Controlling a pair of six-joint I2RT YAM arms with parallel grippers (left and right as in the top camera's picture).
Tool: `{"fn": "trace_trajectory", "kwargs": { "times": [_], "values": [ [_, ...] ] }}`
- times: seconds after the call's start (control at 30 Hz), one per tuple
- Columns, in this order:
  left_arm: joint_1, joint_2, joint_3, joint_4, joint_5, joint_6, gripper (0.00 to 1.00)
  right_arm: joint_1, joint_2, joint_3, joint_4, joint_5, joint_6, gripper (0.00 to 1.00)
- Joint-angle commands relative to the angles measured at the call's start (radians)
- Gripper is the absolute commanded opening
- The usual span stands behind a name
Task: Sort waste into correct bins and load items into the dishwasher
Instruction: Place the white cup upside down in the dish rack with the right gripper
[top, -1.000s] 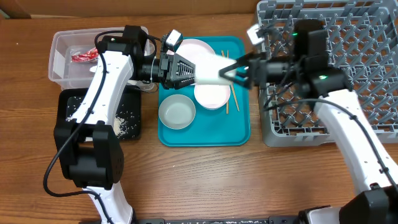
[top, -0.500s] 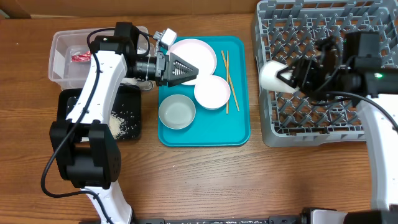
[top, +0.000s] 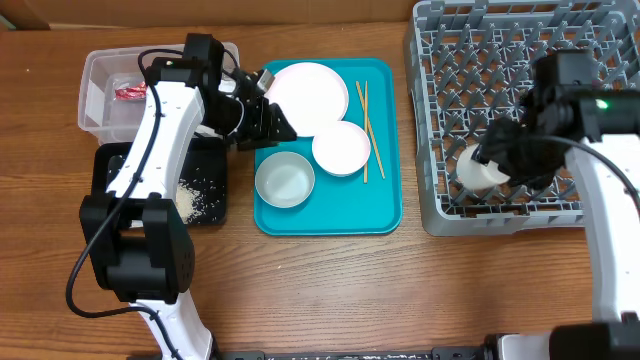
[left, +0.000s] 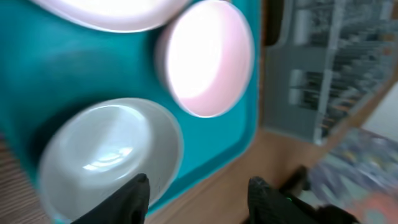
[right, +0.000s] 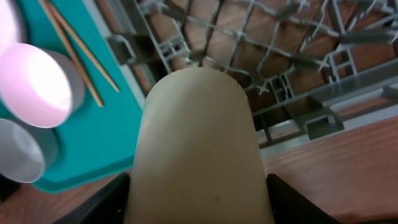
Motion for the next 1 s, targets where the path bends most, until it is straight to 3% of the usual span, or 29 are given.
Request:
{"fn": "trace_trajectory", "kwargs": {
  "times": [0.0, 0.23, 0.5, 0.6, 0.7, 0.97],
  "values": [
    [-0.006, -0.007, 0.031, -0.006, -0.195, -0.056, 0.54, 0.02, 0.054, 0.002, -0.019, 0.048, 0.011, 0.51],
    [-0.032, -0.049, 0.109, -0.018, -0.317, -0.058, 0.55, 0.051, 0.15, -0.026, -0.019, 0.051, 0.012, 0.52],
    [-0.106, -0.097, 0.18, -0.023, -0.468, -0.058, 0.59, 0.053, 0.224, -0.028, 0.034, 0.051, 0.011, 0.66],
    [-0.125, -0.097, 0.179, -0.027, -0.502, -0.058, 0.59, 0.053, 0.224, -0.028, 0.045, 0.05, 0.011, 0.87],
    [-0.139, -0.097, 0.18, -0.027, -0.528, -0.058, 0.6, 0.053, 0.224, -0.028, 0.044, 0.048, 0.01, 0.97],
    [-0.141, -0.1, 0.233, -0.063, -0.558, -0.058, 0.6, 0.053, 0.224, 0.078, 0.039, -0.018, -0.027, 0.91]
  ]
}}
